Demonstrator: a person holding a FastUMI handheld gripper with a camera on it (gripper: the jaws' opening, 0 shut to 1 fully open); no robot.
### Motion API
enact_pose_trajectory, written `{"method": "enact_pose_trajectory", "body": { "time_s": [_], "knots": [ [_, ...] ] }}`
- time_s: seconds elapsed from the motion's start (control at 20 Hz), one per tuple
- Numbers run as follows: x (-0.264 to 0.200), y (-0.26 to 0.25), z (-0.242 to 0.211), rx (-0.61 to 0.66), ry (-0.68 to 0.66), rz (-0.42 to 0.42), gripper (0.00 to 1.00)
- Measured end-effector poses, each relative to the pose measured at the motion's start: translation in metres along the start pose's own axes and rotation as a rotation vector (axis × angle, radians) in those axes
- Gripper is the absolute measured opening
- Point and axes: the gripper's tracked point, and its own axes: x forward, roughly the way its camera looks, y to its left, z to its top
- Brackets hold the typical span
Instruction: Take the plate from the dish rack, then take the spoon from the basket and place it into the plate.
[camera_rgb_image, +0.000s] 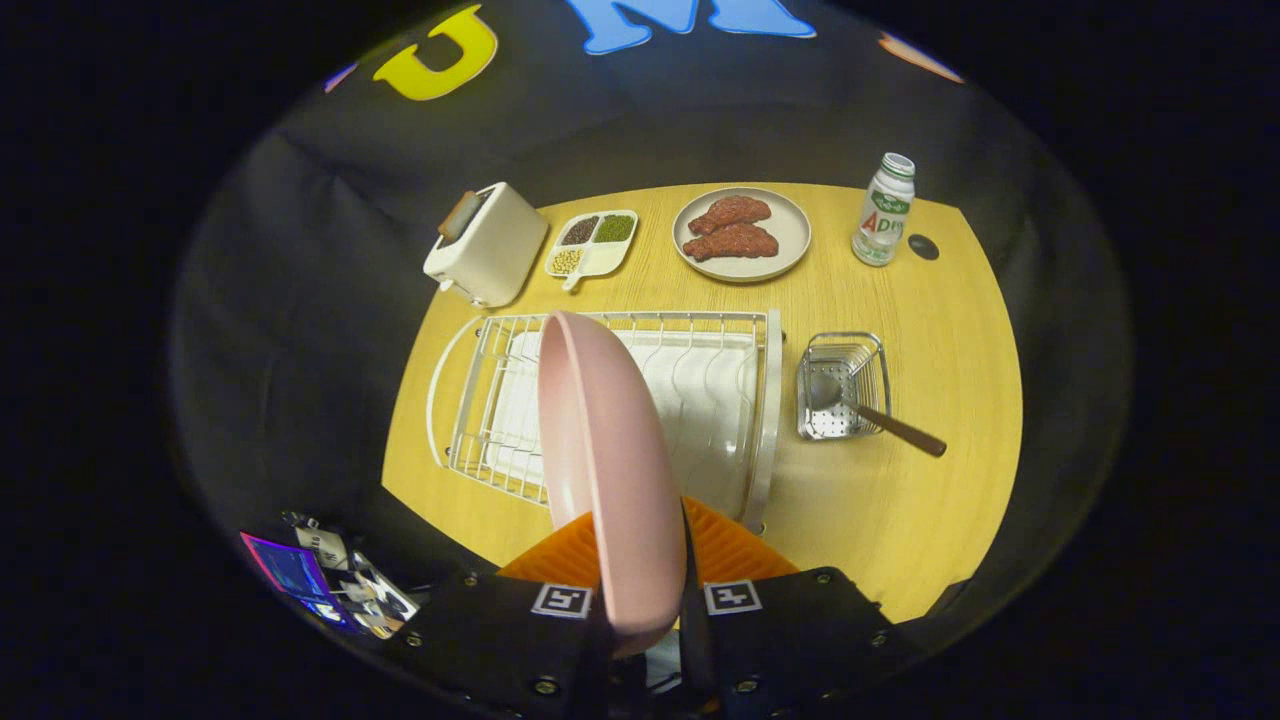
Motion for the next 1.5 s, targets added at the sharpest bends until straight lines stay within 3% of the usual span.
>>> {"method": "enact_pose_trajectory", "body": {
  "time_s": [0.3,0.7,1.15,1.4,1.5],
  "knots": [
    [0.007,-0.007,-0.082,0.187,-0.038,0.147,0.26],
    [0.065,-0.022,-0.171,0.333,0.057,0.216,0.27],
    [0.121,-0.027,-0.194,0.33,0.118,0.208,0.26],
    [0.129,-0.026,-0.191,0.348,0.128,0.218,0.26],
    [0.124,-0.036,-0.188,0.345,0.118,0.184,0.29]
  ]
}}
